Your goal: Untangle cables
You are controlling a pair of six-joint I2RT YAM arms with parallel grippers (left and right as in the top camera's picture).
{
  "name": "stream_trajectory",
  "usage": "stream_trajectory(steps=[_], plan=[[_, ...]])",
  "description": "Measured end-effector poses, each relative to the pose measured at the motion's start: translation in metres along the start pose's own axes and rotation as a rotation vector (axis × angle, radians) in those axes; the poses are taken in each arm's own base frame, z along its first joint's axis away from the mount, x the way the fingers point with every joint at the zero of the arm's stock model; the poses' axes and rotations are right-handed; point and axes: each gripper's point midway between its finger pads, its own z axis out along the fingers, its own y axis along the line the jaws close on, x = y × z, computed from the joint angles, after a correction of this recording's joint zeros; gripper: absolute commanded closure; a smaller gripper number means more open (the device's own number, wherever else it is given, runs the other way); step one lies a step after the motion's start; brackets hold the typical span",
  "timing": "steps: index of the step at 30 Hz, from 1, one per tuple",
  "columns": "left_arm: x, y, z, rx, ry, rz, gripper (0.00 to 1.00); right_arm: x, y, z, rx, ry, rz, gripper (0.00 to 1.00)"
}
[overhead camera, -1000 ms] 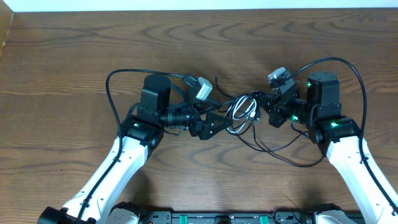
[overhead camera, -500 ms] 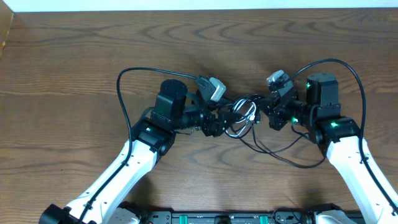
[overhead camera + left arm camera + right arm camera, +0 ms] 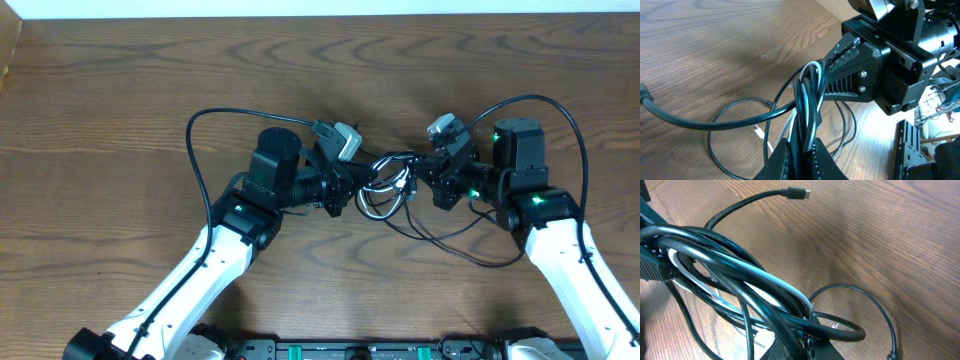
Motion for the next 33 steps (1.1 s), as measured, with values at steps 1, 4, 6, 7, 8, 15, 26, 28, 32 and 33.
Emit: stream_trajectory(steps=[1,4,6,7,8,15,26,28,32,33], plan=[[0.0,0.0,0.0,-0.003,0.0,0.0,0.92,0.0,0.0,0.0,0.003,0.002,0.001,0.99],[-0.001,0.004,0.0,-0.026,-0.005,-0.003,0.92,0.002,-0.001,0.0,0.006,0.007,0.005,0.99],[-0.002,0.01,0.0,-0.061,-0.011,-0.019,0.92,0.002,-0.001,0.0,0.008,0.008,0.005,0.99],[-0.002,0.014,0.0,-0.087,-0.016,-0.031,0.92,0.002,-0.002,0.0,0.01,0.009,0.006,0.99],[-0.003,0.02,-0.001,-0.119,-0.023,-0.049,0.92,0.002,-0.003,0.0,0.016,0.01,0.006,0.99],[-0.005,0.033,-0.003,-0.195,-0.043,-0.1,0.92,0.003,-0.004,0.0,0.026,0.015,0.009,0.99],[-0.009,0.051,-0.008,-0.303,-0.08,-0.181,0.92,0.012,-0.018,-0.001,0.108,0.049,0.075,0.99],[-0.009,0.053,-0.008,-0.316,-0.085,-0.189,0.93,0.015,-0.02,-0.002,0.123,0.061,0.085,0.99],[-0.006,0.066,-0.013,-0.394,-0.1,-0.252,0.93,0.018,-0.025,-0.003,0.155,0.074,0.102,0.99],[-0.006,0.07,-0.014,-0.414,-0.106,-0.274,0.93,0.018,-0.025,-0.003,0.157,0.075,0.104,0.99]])
